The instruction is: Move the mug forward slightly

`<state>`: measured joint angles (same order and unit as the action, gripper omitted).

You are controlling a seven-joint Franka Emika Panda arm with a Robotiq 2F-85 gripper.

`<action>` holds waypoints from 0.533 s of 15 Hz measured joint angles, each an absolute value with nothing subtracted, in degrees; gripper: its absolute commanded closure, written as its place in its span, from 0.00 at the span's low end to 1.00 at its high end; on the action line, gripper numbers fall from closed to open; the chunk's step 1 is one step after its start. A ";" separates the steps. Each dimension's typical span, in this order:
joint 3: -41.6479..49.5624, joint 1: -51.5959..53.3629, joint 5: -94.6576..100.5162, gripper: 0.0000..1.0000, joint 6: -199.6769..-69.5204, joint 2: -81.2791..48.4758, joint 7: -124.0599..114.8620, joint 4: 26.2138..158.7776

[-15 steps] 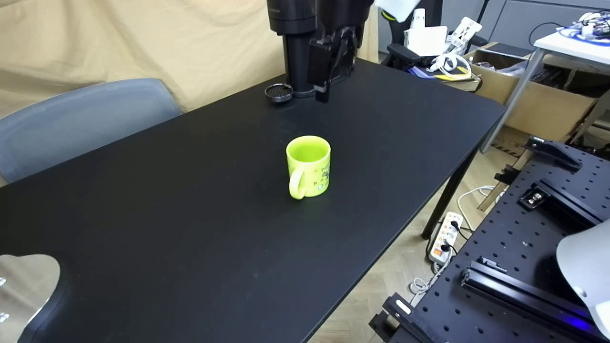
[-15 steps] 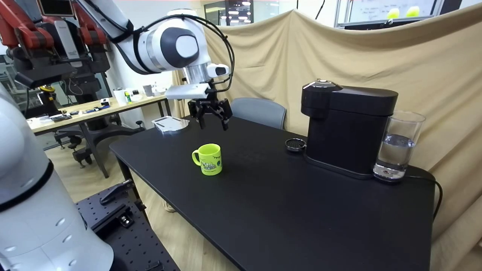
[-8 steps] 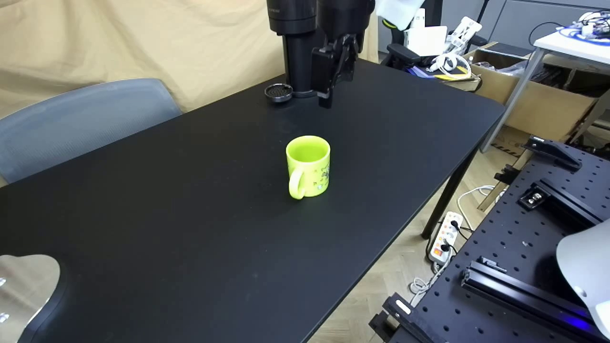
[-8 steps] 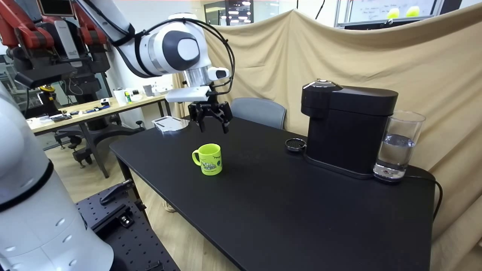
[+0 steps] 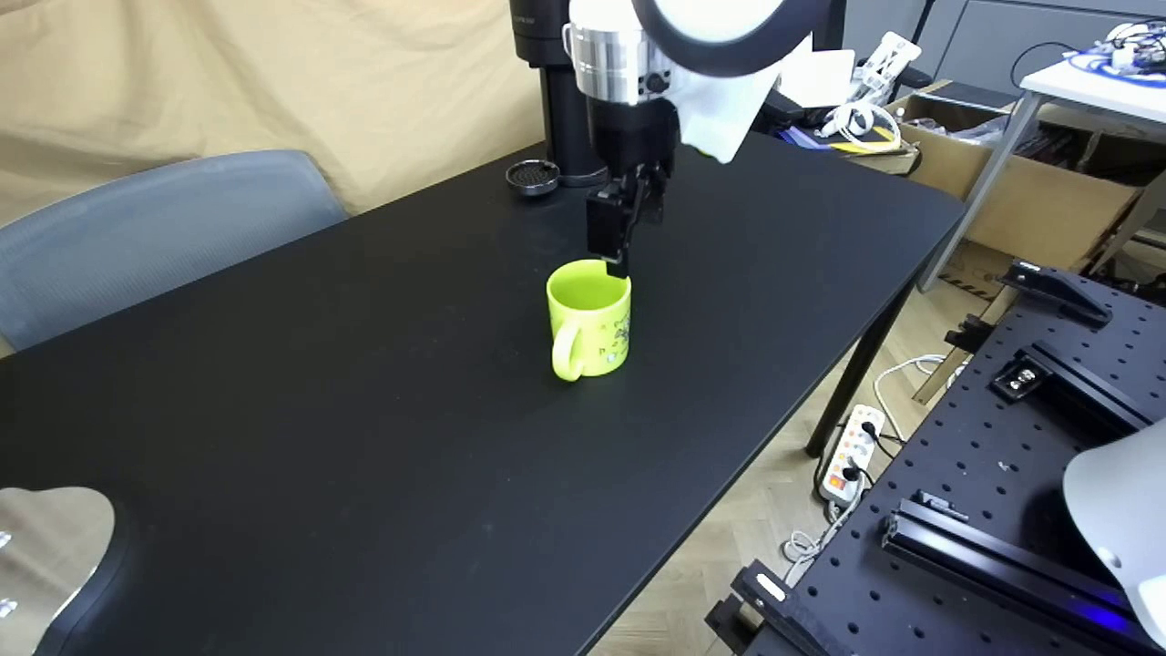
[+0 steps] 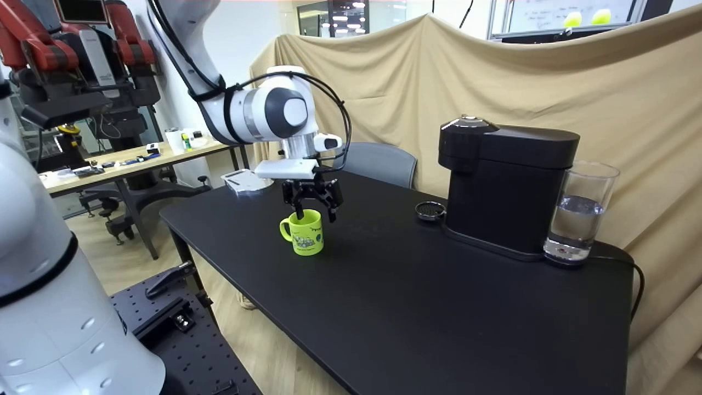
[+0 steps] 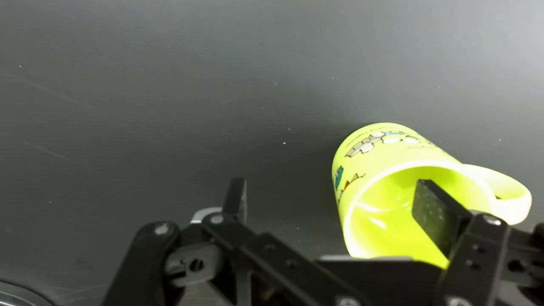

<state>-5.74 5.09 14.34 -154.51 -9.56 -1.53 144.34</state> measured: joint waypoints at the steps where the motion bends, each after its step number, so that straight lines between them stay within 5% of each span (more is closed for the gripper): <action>1: -5.59 5.43 14.33 0.00 -155.34 -11.03 -1.60 143.36; 5: -5.15 6.74 14.18 0.00 -157.50 -15.34 -1.81 140.13; 6: -4.95 7.07 14.18 0.25 -157.78 -16.20 -1.81 139.47; 8: -4.63 7.54 14.03 0.32 -157.96 -17.80 -1.81 138.27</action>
<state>-4.63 7.54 14.03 -157.96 -17.80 -1.81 138.27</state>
